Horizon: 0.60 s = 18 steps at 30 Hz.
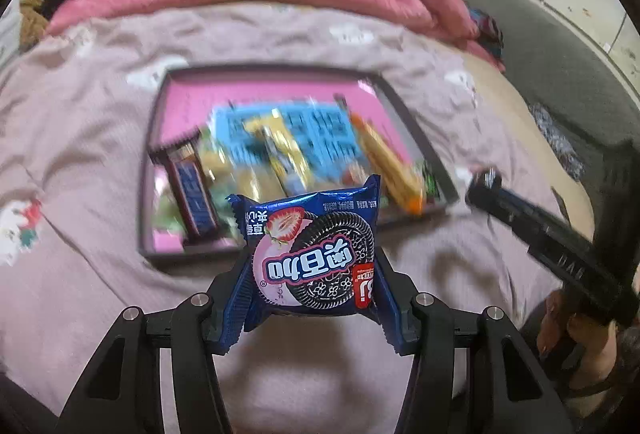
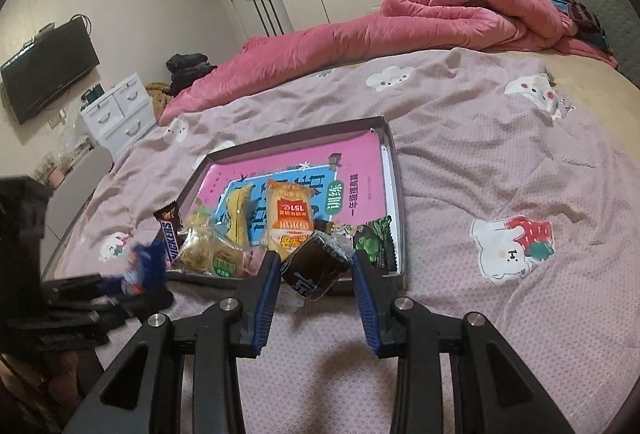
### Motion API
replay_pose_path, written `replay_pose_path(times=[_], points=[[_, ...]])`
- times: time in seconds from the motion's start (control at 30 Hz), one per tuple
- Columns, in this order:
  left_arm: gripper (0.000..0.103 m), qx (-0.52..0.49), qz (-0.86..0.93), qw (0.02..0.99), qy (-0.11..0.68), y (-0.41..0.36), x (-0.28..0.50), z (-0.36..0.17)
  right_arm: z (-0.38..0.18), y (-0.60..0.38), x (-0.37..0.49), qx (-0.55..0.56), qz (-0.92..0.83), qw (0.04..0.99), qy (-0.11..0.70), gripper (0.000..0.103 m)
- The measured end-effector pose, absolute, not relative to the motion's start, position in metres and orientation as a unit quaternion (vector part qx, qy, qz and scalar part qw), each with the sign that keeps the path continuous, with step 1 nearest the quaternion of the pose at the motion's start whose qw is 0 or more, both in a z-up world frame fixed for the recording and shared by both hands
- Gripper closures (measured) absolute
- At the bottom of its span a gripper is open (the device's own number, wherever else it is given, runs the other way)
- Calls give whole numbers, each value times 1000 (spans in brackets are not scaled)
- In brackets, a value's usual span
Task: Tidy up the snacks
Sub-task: 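Lower the cookie pack into the tray with the left gripper while the right lowers the candy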
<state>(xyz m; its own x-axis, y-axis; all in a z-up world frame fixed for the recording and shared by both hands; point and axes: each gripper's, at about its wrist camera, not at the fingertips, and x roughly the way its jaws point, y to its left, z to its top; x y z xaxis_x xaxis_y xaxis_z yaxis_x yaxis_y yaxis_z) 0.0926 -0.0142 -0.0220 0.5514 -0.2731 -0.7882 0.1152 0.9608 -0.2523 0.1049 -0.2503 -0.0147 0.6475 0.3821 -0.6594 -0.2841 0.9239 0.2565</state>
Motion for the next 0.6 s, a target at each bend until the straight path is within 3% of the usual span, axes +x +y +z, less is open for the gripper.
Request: replay_pose_path(times=[0.6], points=[[46,-89,-61,889,445,1,136,-23,-10,-257,123,67,160,916,362,66]])
